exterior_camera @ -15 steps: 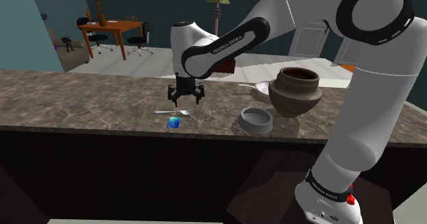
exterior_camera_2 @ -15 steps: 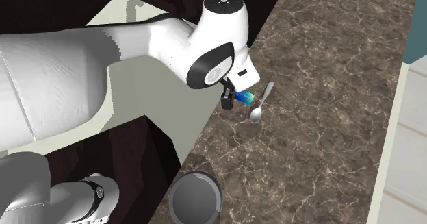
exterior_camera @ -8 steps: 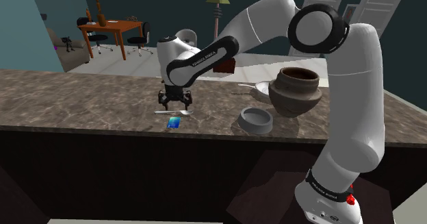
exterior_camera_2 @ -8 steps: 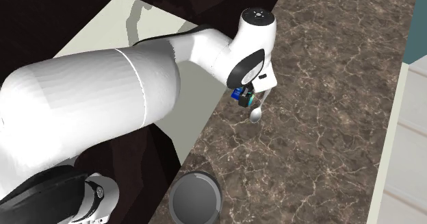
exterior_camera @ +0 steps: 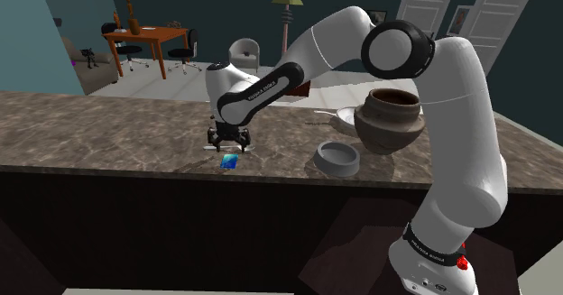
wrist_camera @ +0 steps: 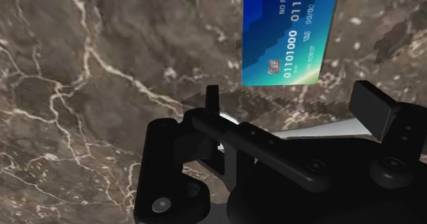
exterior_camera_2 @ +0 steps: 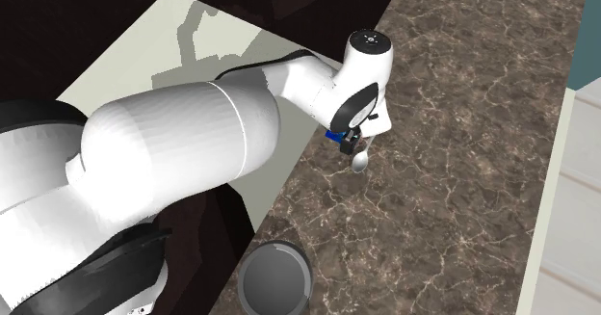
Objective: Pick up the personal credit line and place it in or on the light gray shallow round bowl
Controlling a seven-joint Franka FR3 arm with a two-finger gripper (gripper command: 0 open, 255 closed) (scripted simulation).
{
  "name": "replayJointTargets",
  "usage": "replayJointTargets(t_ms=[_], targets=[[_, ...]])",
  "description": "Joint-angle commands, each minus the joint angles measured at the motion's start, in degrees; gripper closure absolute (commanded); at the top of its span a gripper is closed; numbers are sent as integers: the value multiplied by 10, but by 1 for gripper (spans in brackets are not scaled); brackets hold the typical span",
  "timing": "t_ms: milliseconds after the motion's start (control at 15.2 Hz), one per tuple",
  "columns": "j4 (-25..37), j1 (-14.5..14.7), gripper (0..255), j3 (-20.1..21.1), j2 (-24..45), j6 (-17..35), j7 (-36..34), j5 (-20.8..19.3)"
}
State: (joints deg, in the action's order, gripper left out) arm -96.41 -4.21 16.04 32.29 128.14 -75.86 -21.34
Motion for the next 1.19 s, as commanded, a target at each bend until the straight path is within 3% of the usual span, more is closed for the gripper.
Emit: replayJointTargets(t_ms=[0, 462, 528, 1122], targets=[[-2, 0, 0, -2, 7, 9, -2, -3], [-2, 0, 0, -2, 7, 9, -2, -3], [-2, 0, 255, -2, 7, 9, -2, -3], [-2, 0, 255, -2, 7, 9, -2, -3]])
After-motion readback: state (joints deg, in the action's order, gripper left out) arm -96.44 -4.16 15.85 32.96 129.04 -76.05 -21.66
